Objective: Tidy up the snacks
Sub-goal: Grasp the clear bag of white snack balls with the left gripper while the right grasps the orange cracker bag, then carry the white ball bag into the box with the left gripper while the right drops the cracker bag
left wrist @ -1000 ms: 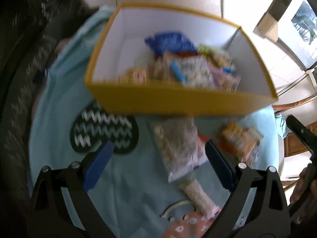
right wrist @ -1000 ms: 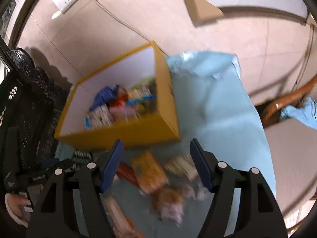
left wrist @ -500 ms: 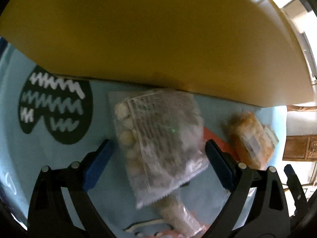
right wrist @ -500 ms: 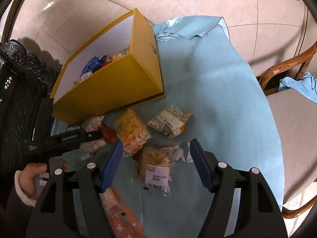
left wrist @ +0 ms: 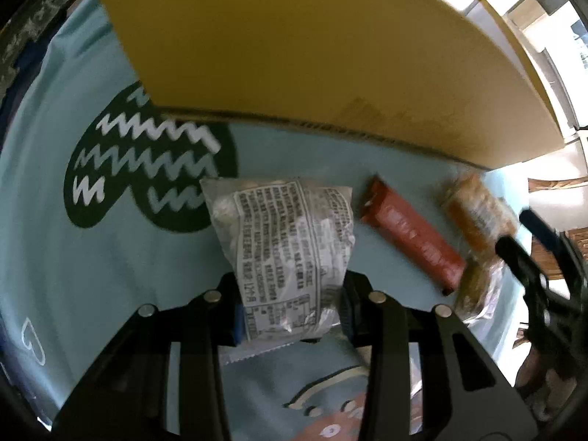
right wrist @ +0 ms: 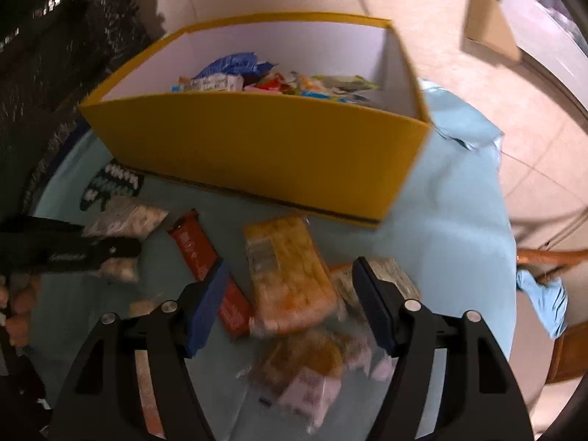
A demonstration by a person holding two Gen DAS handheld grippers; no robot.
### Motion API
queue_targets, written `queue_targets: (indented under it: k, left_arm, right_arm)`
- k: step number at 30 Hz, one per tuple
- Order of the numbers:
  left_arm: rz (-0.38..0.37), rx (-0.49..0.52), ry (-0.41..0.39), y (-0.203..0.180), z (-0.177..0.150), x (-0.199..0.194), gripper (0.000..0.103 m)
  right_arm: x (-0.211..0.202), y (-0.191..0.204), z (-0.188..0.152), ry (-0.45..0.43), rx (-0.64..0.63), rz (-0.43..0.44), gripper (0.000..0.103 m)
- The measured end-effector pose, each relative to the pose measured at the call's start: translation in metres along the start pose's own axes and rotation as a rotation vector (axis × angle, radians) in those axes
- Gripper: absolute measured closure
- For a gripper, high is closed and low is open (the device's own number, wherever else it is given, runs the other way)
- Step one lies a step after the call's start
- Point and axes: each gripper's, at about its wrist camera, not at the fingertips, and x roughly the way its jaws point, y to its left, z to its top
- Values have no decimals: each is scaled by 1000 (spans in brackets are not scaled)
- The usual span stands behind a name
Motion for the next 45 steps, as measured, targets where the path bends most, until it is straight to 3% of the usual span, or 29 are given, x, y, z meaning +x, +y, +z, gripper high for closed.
queue_targets:
  k: [2, 5, 8, 14, 25, 33, 39, 45]
  left_arm:
    - [-10, -6, -1, -1, 2, 1, 65]
    - [-13, -2, -3, 3, 3, 1, 64]
    - [-9, 3, -5, 2, 5, 3, 64]
    - [-17, 11, -13, 5, -10, -14, 64]
    - [-88, 95, -178, -10, -16, -114, 64]
    - [-118, 140, -308, -39, 30, -166, 63]
    - [-119, 123, -315, -50, 79, -160, 63]
    - [-107, 95, -285, -49, 120, -132, 61]
  right_arm:
    - [23, 1, 5, 71, -30, -17, 33]
    - [52, 5, 0, 152, -91, -38, 51]
    - [45, 2, 0, 124, -39, -27, 53]
    - [-8, -5, -1, 22, 51, 84, 54]
    - [-90, -20, 0, -110, 154, 208, 53]
    - [-109, -25, 51, -216, 182, 228, 53]
    - [-89, -36, 94, -239, 236, 253, 53]
    - [-48, -42, 127, -195, 282, 235, 51]
